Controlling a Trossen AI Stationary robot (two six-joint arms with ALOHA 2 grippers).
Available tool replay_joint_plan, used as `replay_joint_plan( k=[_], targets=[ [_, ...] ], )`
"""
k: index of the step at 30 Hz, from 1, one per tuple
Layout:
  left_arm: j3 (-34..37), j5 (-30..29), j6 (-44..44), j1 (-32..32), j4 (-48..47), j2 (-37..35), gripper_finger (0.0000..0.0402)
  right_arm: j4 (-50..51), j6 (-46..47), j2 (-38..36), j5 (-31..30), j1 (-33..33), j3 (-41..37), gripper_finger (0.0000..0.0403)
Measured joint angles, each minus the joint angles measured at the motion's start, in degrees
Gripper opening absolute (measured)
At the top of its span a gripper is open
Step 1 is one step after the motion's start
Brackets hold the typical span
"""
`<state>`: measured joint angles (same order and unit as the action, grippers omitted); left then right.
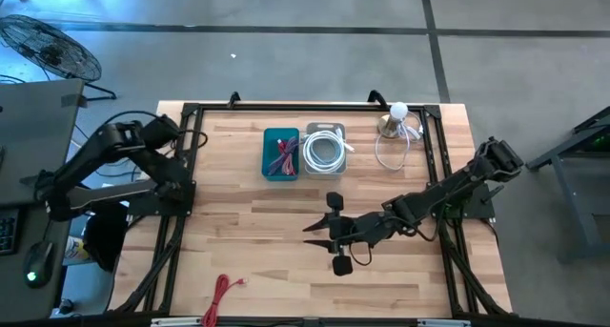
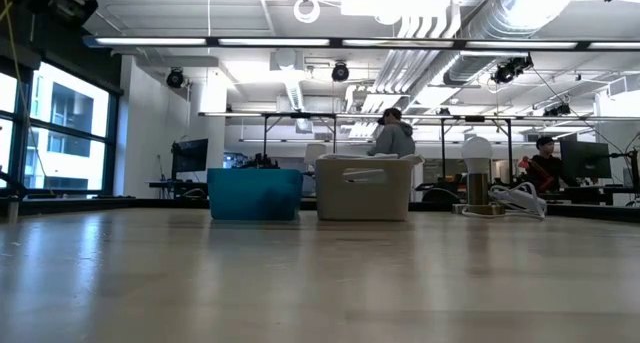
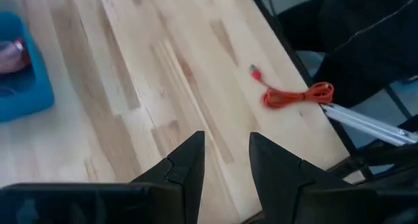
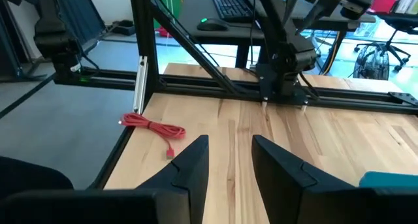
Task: Pick & Place USB Port
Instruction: Put the red charger cable into the blue bin
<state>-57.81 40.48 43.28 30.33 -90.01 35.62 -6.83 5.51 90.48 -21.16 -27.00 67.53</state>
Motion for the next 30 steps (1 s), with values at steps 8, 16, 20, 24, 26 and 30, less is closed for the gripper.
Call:
replay_joint_plan(
  k=[8,16,20,24,26,30],
  targets=[
    [2.6,8.4,8.9,0.0,0.0,-0.3,0.0117,1.0,1.3,0.0,0.3,0.0,0.0,0.0110],
    [2.6,9.6,12.7,0.0,0.1,-2.3,0.0117,0.4,3.6,0.0,-5.2,0.1,0.0,0.0110],
    [2.6,9.6,13.5,-0.9,0.0,-3.9,0.0117,-1.7,4.1,0.0,-6.9,0.4,0.0,0.0110],
    [2.6,9.5,13.5,-6.2,0.0,-4.7,0.0117,-2.7,5.6,0.0,-9.4,0.4,0.0,0.0110],
    [2.6,8.7,13.5,-9.1,0.0,-4.7,0.0117,-2.7,6.8,0.0,-10.4,0.4,0.0,0.0110],
    [2.6,8.5,13.7,-15.1,0.0,-4.6,0.0117,-2.9,9.4,0.2,-12.7,0.4,0.0,0.0110]
  ],
)
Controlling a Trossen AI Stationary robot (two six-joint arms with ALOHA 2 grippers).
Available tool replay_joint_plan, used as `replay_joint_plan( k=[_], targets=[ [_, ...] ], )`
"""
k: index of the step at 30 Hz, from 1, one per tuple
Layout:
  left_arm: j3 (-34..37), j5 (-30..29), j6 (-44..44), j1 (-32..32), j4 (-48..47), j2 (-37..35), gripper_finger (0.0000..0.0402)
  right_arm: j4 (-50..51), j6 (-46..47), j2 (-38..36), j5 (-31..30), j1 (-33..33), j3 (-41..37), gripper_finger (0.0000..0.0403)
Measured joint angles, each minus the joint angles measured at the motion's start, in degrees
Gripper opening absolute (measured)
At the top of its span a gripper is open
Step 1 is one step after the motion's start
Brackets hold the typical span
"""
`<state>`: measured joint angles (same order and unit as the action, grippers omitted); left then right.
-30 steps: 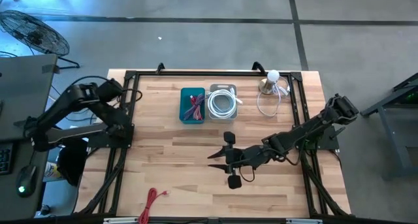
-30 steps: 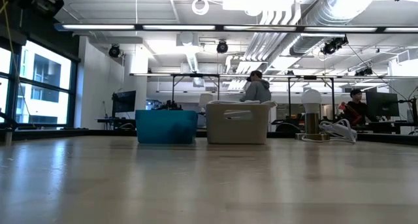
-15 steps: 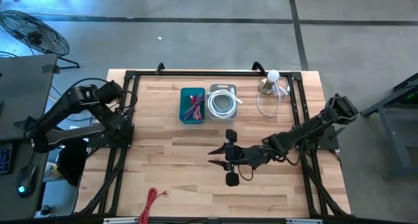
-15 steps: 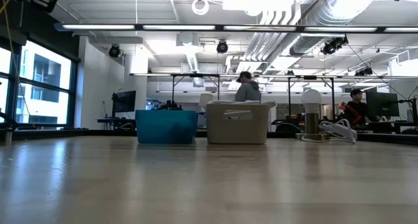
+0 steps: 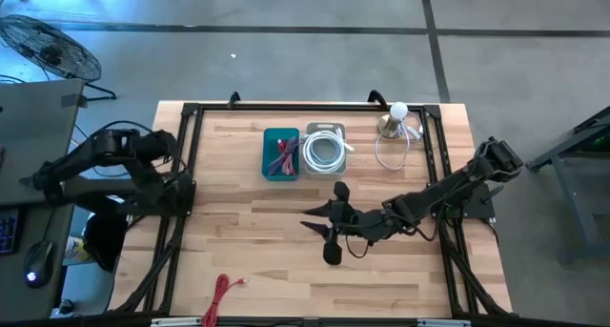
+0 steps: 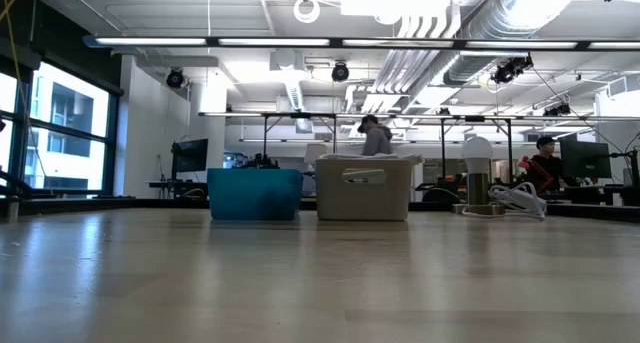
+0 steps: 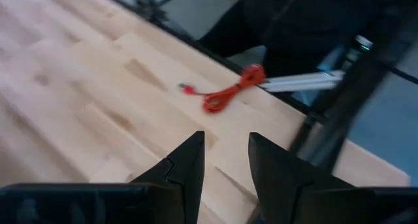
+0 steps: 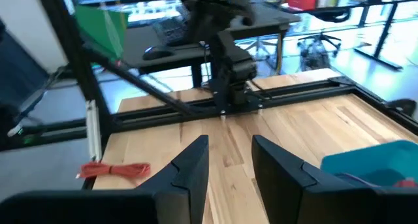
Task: Pick & Place USB Port
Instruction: Put the red charger cable into the blue bin
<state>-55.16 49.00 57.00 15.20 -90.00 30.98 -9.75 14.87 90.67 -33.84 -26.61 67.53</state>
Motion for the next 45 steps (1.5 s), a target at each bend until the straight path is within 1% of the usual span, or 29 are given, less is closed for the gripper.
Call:
replay_joint_plan(
  k=[6,11,14,17,18,20,23,26,27,29,34,38,41,45],
  targets=[
    [0.0,0.1,0.5,-11.5,0.0,0.0,0.0117,-2.6,3.4,2.9,-3.4,0.0,0.0,0.0110],
    [0.0,-0.4,0.0,-19.6,1.0,0.0,0.0117,-7.1,5.1,6.0,-3.3,0.4,0.0,0.0110],
    [0.0,-2.1,-2.8,-21.0,8.5,0.0,0.0117,-10.5,3.7,7.2,-3.1,0.4,0.0,0.0110],
    [0.0,-4.0,-8.5,-20.8,18.6,0.0,0.0117,-13.0,0.9,7.5,-3.1,0.3,0.0,0.0110],
    [0.0,-6.0,-11.2,-20.8,21.5,0.0,0.0117,-13.3,0.4,7.5,-3.2,0.1,0.0,0.0110],
    [0.0,-12.2,-16.5,-20.9,26.7,0.0,0.0117,-13.8,-0.2,7.5,-3.1,-0.2,0.0,0.0110],
    [0.0,-24.0,-26.0,-20.9,32.8,0.0,0.0117,-13.8,-0.8,7.5,-2.7,-0.8,0.0,0.0110],
    [0.0,-34.8,-36.2,-20.9,35.1,0.0,0.0117,-13.2,-0.9,7.5,-2.7,-1.6,0.0,0.0110],
    [0.0,-37.5,-39.2,-20.9,34.9,0.2,0.0117,-13.0,-1.0,7.5,-2.7,-1.9,0.0,0.0110],
    [0.6,-40.2,-43.6,-20.9,35.0,0.7,0.0117,-12.6,-1.0,7.5,-2.7,-2.4,0.0,0.0110],
    [5.1,-39.8,-51.4,-20.9,34.6,2.3,0.0117,-11.9,-1.9,7.5,-2.6,-4.1,0.0,0.0110],
    [7.5,-36.1,-56.1,-21.5,34.5,5.6,0.0117,-11.1,-2.5,7.5,-2.6,-5.5,0.0,0.0110],
    [7.5,-35.4,-59.5,-24.7,35.2,8.5,0.0117,-9.9,-2.4,7.5,-2.5,-6.4,0.0,0.0110],
    [7.5,-39.9,-65.5,-32.5,39.8,11.2,0.0117,-8.9,-2.4,7.5,-1.6,-7.5,0.0,0.0110]
  ],
)
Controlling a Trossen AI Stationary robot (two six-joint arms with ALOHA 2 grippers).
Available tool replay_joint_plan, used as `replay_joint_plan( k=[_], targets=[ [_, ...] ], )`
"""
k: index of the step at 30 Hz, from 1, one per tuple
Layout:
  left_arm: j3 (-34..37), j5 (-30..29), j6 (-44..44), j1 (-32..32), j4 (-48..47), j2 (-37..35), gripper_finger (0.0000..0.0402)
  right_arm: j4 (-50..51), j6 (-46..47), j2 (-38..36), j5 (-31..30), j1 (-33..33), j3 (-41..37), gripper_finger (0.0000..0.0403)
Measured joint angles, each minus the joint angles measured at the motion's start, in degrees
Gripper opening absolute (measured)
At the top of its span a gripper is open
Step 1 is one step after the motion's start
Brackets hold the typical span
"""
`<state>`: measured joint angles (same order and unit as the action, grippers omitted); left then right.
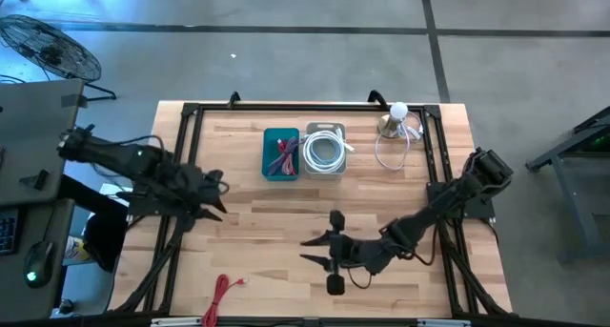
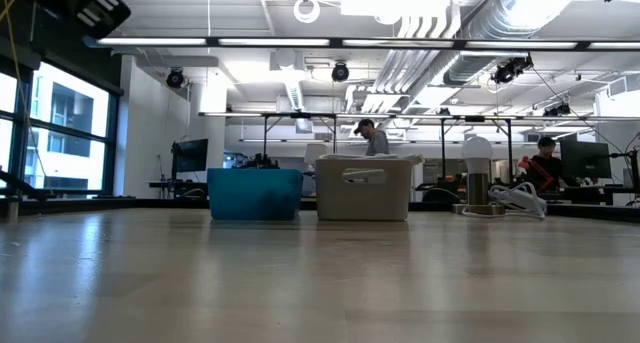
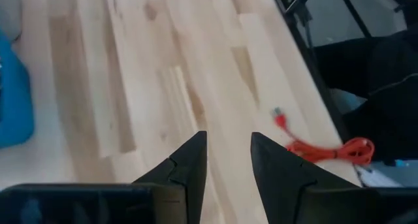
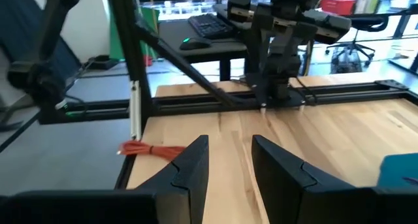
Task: Pick & Place USB Port
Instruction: Put the red charger cable into the blue bin
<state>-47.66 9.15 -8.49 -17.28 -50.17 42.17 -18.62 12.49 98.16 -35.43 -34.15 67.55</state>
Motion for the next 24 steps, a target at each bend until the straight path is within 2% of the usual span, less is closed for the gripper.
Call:
replay_joint_plan(
  k=[3,6,10,13,17,24],
  targets=[
    [0.0,-5.1,-4.0,-5.9,4.1,1.8,0.0117,0.4,0.0,0.0,1.2,-0.7,0.0,0.0110],
    [0.0,-10.7,-7.2,-11.0,4.5,3.5,0.0117,0.9,-0.1,0.0,1.8,-1.4,0.0,0.0110],
    [0.0,-19.9,-13.7,-15.4,-0.6,4.9,0.0117,2.9,0.0,0.0,1.8,-2.5,0.0,0.0110],
    [0.0,-24.3,-19.9,-17.6,-4.8,5.9,0.0117,4.3,0.4,0.0,1.8,-3.3,0.0,0.0110],
    [0.0,-26.7,-29.2,-20.7,-5.8,8.0,0.0117,5.4,0.5,0.0,1.8,-4.2,0.0,0.0110],
    [0.0,-24.6,-40.7,-26.1,-4.8,15.6,0.0117,7.3,0.4,0.0,1.8,-6.0,0.0,0.0110]
  ],
)
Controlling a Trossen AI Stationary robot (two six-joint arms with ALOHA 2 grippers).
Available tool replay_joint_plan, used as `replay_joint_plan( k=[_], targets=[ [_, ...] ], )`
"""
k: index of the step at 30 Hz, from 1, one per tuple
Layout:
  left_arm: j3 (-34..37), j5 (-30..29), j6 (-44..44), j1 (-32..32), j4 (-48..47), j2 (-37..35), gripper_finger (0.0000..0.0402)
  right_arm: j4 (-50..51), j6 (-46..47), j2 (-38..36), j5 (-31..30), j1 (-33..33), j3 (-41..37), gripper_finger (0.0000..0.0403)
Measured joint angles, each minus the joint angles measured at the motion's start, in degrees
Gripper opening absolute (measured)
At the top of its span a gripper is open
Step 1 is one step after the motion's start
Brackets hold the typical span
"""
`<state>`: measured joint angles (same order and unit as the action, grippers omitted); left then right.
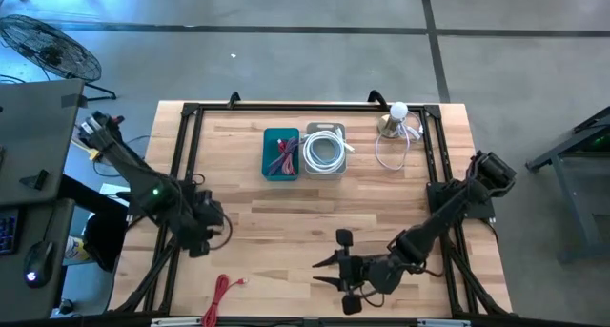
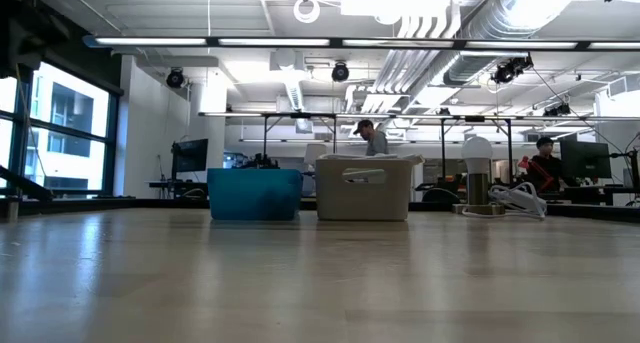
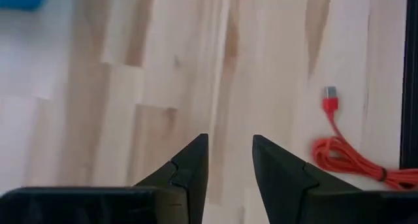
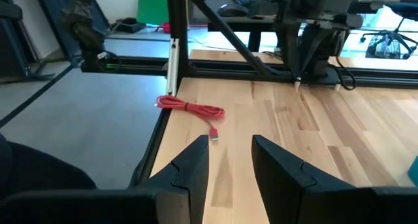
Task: Pick & Place USB Port
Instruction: Put the red charger cable into the blue bin
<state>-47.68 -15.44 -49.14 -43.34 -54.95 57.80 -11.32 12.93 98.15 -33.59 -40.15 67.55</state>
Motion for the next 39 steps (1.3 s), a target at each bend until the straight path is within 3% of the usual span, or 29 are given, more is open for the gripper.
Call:
replay_joint_plan(
  k=[8,18,29,39],
  targets=[
    [0.0,-1.9,-8.9,-7.6,10.4,6.8,0.0117,1.2,0.0,0.0,0.0,-2.3,0.0,0.0110],
    [0.0,-3.3,-25.0,-15.2,12.3,13.9,0.0117,2.1,0.5,0.0,2.9,-4.5,0.0,0.0110],
    [-0.2,-3.0,-33.4,-17.2,25.8,23.1,0.0117,4.9,0.6,0.0,8.6,-5.1,0.0,0.0110],
    [-11.1,2.9,-38.7,-17.1,8.6,29.2,0.0117,6.5,0.6,0.0,12.6,-5.8,0.0,0.0110]
  ],
)
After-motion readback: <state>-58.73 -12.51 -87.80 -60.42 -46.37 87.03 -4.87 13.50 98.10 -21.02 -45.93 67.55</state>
